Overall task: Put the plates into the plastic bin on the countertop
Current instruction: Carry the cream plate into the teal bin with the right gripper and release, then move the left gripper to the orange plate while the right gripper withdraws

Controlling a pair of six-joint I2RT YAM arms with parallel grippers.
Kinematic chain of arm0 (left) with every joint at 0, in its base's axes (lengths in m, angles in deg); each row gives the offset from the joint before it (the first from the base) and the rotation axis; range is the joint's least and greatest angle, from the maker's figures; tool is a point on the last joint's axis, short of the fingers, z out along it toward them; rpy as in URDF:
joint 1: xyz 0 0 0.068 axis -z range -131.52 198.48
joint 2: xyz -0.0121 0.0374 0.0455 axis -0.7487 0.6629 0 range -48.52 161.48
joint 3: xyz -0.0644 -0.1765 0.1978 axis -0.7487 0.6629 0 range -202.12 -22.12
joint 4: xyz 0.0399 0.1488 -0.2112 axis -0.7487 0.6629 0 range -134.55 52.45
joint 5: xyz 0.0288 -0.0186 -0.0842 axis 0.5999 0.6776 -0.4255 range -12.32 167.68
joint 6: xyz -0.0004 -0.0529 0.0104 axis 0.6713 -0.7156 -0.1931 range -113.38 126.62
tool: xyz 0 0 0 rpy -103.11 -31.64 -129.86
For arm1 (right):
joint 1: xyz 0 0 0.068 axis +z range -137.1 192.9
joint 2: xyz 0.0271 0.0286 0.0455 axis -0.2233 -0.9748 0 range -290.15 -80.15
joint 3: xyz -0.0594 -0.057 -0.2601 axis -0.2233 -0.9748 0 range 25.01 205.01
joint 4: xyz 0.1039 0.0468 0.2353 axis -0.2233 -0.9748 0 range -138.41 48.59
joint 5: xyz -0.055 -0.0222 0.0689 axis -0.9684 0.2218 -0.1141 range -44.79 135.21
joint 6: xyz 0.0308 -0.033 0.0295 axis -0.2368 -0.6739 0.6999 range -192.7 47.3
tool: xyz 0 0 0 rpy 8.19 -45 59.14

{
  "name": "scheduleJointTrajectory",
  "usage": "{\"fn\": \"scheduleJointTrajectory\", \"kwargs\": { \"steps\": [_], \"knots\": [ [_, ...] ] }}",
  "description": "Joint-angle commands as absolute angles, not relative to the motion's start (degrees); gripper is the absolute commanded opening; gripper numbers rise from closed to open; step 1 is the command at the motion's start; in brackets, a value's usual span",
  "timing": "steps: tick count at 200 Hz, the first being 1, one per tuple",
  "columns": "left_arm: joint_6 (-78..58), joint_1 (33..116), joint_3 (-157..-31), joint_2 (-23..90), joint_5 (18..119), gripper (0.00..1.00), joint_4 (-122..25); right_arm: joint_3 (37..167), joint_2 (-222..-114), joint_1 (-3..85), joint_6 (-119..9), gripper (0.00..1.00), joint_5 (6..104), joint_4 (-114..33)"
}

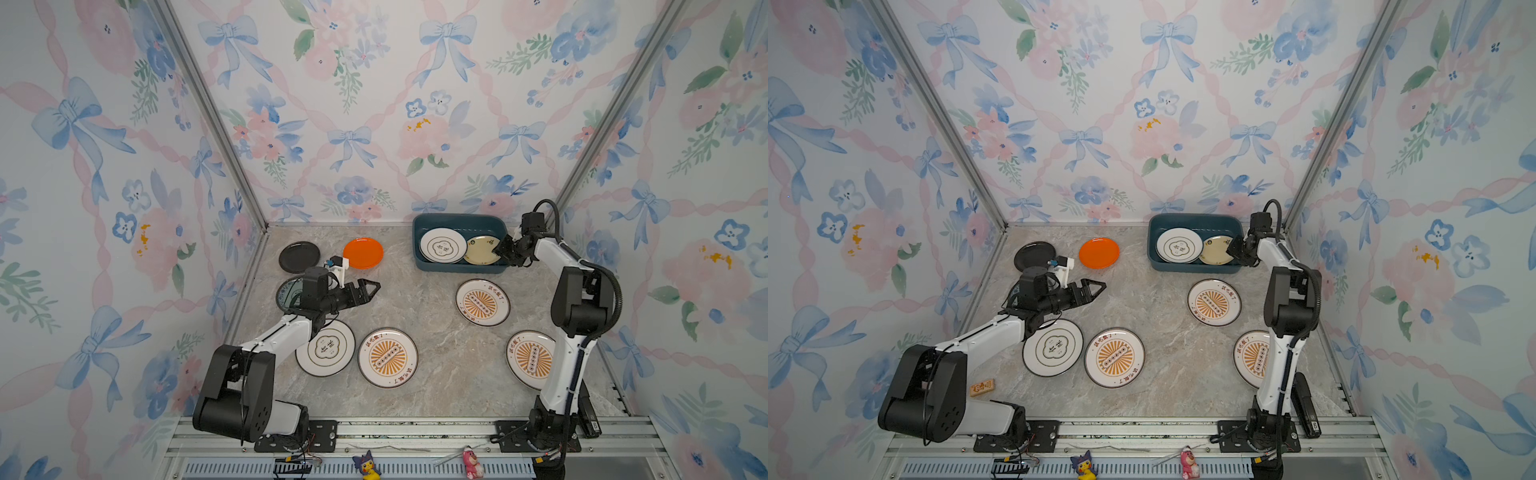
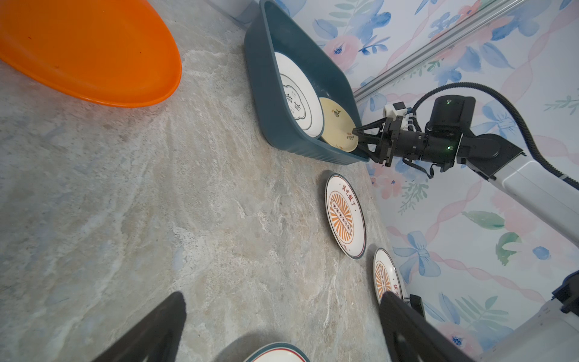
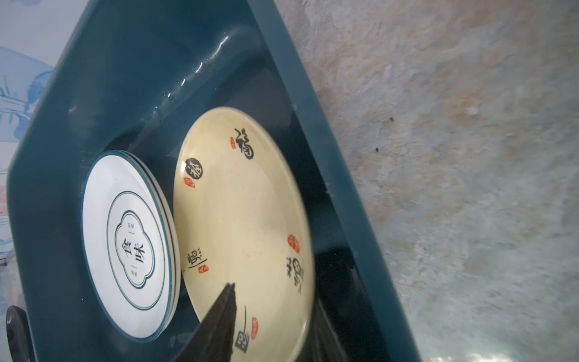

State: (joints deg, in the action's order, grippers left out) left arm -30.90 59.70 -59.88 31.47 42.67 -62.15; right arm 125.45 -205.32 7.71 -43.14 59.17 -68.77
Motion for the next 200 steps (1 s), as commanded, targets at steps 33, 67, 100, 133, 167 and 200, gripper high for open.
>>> {"fn": "scheduleJointTrajectory", "kwargs": {
  "steps": [33,67,100,133,167,200],
  "knots": [
    [-29.51,59.36,-59.37,31.7,42.26,0.98,-61.67,125.12,-202.84,8.05,-46.45,0.46,49.78,-76.46],
    [-29.55,59.33,-59.65,31.75,42.35,0.98,-61.51,125.8,-200.6,9.3,-48.89,0.47,44.31,-78.97],
    [-29.55,59.29,-59.65,31.73,42.6,0.98,-61.37,126.9,-199.13,10.59,-50.33,0.47,40.37,-80.76],
    [-29.33,58.69,-59.99,32.68,44.9,0.98,-61.08,127.97,-197.66,12.26,-51.77,0.48,36.88,-82.18],
    [-27.83,58.24,-63.48,36.61,52.31,0.98,-58.79,126.02,-192.51,14.43,-52.48,0.48,35.61,-81.35],
    [-27.73,56.77,-69.63,44.02,57.18,0.98,-56.9,119.75,-183.81,17.12,-52.7,0.69,36.77,-78.22]
  ]
}}
